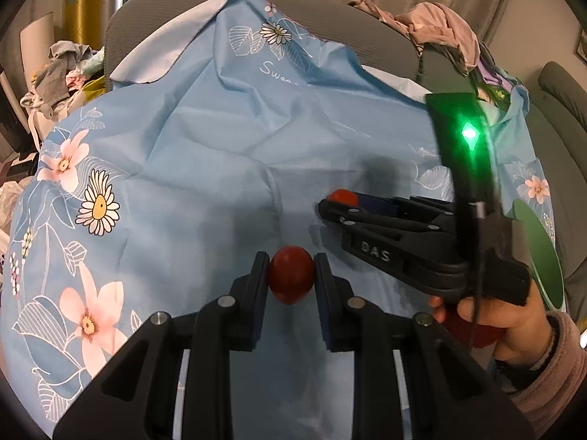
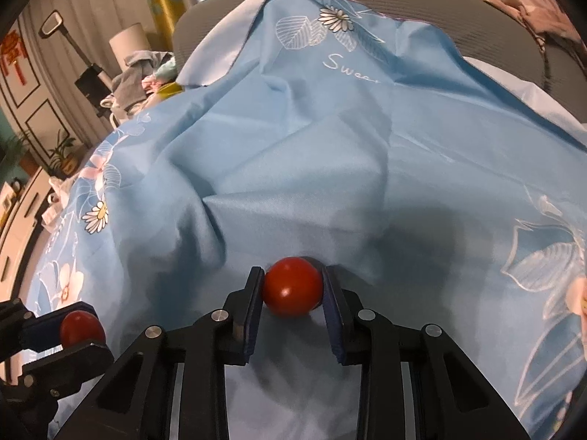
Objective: Organize fruits
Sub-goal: 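Carry both red cherry tomatoes into the green bowl and open both tools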
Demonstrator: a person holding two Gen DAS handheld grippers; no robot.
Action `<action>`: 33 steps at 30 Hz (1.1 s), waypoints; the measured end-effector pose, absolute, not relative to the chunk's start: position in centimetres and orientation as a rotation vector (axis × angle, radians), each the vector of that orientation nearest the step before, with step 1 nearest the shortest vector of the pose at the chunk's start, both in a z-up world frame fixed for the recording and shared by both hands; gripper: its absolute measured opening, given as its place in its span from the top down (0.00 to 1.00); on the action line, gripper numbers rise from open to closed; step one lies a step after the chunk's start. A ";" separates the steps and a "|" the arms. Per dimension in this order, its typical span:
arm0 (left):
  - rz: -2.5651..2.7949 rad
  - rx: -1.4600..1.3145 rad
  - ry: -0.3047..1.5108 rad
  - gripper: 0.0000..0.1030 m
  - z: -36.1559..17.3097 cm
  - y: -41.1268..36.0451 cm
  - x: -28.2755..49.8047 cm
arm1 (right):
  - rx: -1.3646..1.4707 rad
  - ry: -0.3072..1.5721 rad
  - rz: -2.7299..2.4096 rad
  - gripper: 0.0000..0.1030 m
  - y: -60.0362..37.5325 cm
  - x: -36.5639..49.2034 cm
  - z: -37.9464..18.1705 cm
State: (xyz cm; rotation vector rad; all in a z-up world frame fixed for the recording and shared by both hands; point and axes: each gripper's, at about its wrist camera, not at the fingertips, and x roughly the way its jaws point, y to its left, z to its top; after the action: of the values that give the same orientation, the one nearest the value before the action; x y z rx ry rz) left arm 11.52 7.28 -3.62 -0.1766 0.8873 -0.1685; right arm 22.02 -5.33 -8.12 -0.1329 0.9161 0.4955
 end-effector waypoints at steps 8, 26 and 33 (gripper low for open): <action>-0.182 -0.143 0.885 0.77 -2.7 5.8 10.3 | -0.145 0.858 0.512 0.68 -7.3 17.8 -4.9; -0.247 -0.072 0.907 0.77 -1.4 0.3 5.3 | -0.066 0.787 0.419 0.68 -15.6 8.2 -1.2; -0.309 -0.024 0.893 0.77 -0.1 -3.4 4.8 | -0.034 0.749 0.379 0.68 -18.7 6.1 -0.1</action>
State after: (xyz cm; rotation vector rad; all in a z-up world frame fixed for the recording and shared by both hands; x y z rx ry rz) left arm 4.85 -3.41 -0.14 -0.0237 0.8933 -0.3086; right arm 6.09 -18.73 -0.14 -0.0341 0.7489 0.3793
